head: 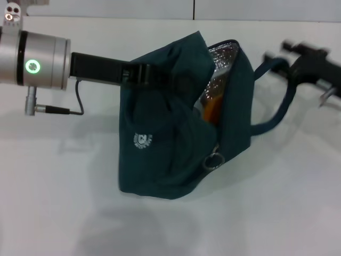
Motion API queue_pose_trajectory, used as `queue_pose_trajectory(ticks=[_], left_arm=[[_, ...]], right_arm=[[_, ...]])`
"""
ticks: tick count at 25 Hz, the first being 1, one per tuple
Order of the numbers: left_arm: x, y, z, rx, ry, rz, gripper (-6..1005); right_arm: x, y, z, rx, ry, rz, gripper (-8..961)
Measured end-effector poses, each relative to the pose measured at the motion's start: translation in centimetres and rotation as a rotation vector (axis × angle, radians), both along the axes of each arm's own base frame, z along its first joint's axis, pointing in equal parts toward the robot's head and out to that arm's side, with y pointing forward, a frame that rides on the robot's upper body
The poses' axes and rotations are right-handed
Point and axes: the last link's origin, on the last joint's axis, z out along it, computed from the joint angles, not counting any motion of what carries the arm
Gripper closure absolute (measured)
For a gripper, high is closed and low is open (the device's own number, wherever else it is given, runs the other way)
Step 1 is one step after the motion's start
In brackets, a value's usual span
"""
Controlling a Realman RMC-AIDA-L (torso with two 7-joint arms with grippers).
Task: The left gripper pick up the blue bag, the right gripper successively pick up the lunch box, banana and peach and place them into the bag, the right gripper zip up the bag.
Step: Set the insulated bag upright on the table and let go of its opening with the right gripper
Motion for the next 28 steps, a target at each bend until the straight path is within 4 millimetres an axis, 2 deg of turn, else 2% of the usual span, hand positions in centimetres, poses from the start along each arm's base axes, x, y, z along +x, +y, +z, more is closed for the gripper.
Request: queue_pose_trajectory(ticks=[4, 7, 12, 16, 18, 22, 28], left_arm=[[-0.6, -0.5, 0.0, -0.011, -0.001, 0.012, 941], [-0.9, -0.9, -0.1, -0.023, -0.01, 0.019, 941], [-1.2, -2.7, -0.7, -0.098, -0.137, 0.012, 941], [-1.9, -3.2, -1.8, -0.123, -0.16, 0.019, 941], [-2.4, -3.3, -2.4, -0.125, -0.166, 0.025, 941], [-4.1, -3.6, -4.0, -0.106, -0.125, 0.052, 941], [-5.2, -3.4, -4.9, -0.053, -0.073, 0.032, 941]], right_arm=[[0.7, -0.8, 2.6, 0.192, 0.084, 0.026, 386], [0.7, -2.9, 4.4, 0.268, 0.16, 0.121, 386], [-1.6, -6.0, 7.4, 0.225, 0.284, 0.356, 387], [-2.7, -7.2, 9.3, 0.147, 0.306, 0.414, 388], [-2.8, -7.4, 9.4, 0.119, 0.295, 0.411, 390], [-2.0, -7.0, 7.9, 0.018, 0.248, 0.333, 392], [-0.7, -7.1, 6.7, -0.044, 0.191, 0.256, 393]])
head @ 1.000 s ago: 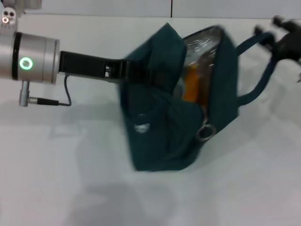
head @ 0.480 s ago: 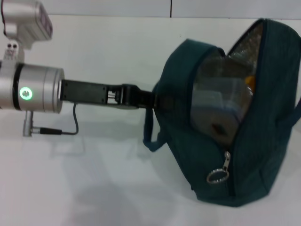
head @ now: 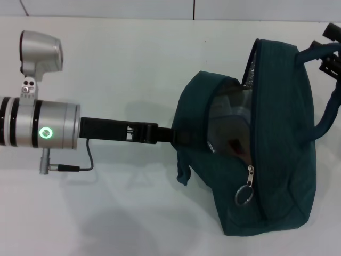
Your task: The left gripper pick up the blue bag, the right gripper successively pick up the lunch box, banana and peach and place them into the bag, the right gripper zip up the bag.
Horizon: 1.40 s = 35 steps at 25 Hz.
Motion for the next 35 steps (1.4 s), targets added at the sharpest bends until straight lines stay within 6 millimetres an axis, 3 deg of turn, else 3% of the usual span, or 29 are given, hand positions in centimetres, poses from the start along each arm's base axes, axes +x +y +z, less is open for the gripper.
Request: queue_pose_trajectory(ticks=[8, 16, 19, 28, 35], left_arm=[[0.0, 0.0, 0.2, 0.02, -0.025, -0.01, 941], [0.7, 0.2, 0.7, 0.027, -0.066, -0.028, 941], [0.9, 0.3, 0.8, 0.028, -0.068, -0.032, 940], [1.7, 0.7, 0.7, 0.025, -0.083, -0.041, 940], [1.9, 0.9, 0.6, 0.026, -0.082, -0.042, 940]], right_arm=[[0.3, -0.7, -0.5, -0.105, -0.01, -0.012, 393], [1.3, -3.9, 3.6, 0.011, 0.112, 0.073, 394], [1.6, -4.4, 4.1, 0.031, 0.151, 0.077, 394], [-0.7, -6.3, 1.7, -0.204, 0.147, 0.266, 395], [-1.6, -9.0, -1.9, -0.499, 0.04, 0.44, 395]])
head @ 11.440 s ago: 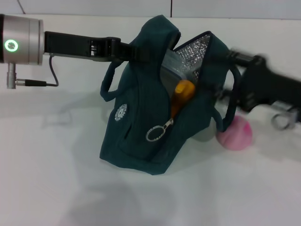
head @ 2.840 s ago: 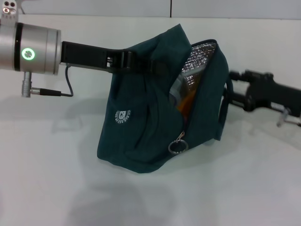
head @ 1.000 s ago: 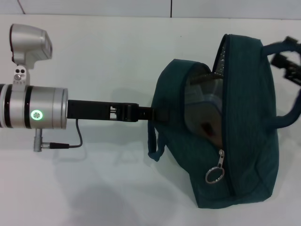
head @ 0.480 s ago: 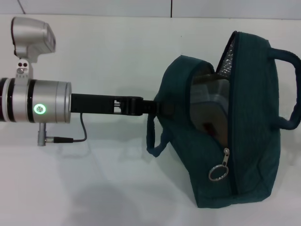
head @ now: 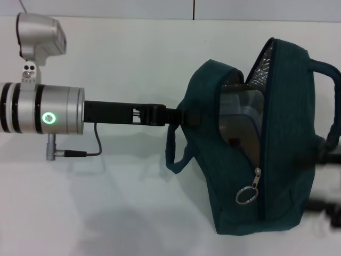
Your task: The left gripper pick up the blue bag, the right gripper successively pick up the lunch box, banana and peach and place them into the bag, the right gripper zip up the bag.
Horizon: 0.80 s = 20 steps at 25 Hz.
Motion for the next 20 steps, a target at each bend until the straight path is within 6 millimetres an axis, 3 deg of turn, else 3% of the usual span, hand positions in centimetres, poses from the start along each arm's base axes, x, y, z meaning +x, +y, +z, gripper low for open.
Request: queue_pose_trajectory(ticks=[5, 15, 20], left_arm=[[0.0, 0.1, 0.1, 0.0, -0.001, 0.006, 940], [-0.1, 0.1, 0.1, 0.001, -0.008, 0.02, 940], [0.0, 0.0, 0.0, -0.004, -0.012, 0.021, 940]], right_arm=[[0.0, -0.3, -1.4, -0.116, -0.089, 0.041, 395], [2.0, 1.2, -3.5, -0.169, -0.24, -0.108, 396], [1.4, 1.9, -4.2, -0.161, -0.249, -0.105, 396]])
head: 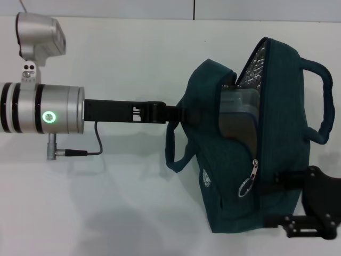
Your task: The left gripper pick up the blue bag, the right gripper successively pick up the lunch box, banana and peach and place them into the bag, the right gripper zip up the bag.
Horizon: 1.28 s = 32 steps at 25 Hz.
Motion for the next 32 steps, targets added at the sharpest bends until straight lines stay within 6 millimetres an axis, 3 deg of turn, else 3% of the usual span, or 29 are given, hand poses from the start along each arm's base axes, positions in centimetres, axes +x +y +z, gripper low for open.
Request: queue_pose_trajectory(ticks=[12, 21, 27, 32], left_arm=[[-0.2, -0.3, -0.1, -0.008, -0.002, 0.004, 939], [-0.7, -0.5, 0.2, -0.004, 0.0, 0.017, 939], [-0.7, -0.4, 0.2, 0.001, 0.002, 0.014, 939], [-0.8, -0.5, 0.2, 0.001, 0.002, 0.015, 939]], right_arm=[[-0.8, 1.4, -2.1, 0.038, -0.026, -0.037, 397], [-0.3, 1.6, -2.0, 0.071, -0.007, -0.094, 398], [-0.1, 1.7, -2.1, 0.079, -0.013, -0.107, 497], [-0.1, 1.8, -2.2, 0.088, -0.017, -0.109, 500]])
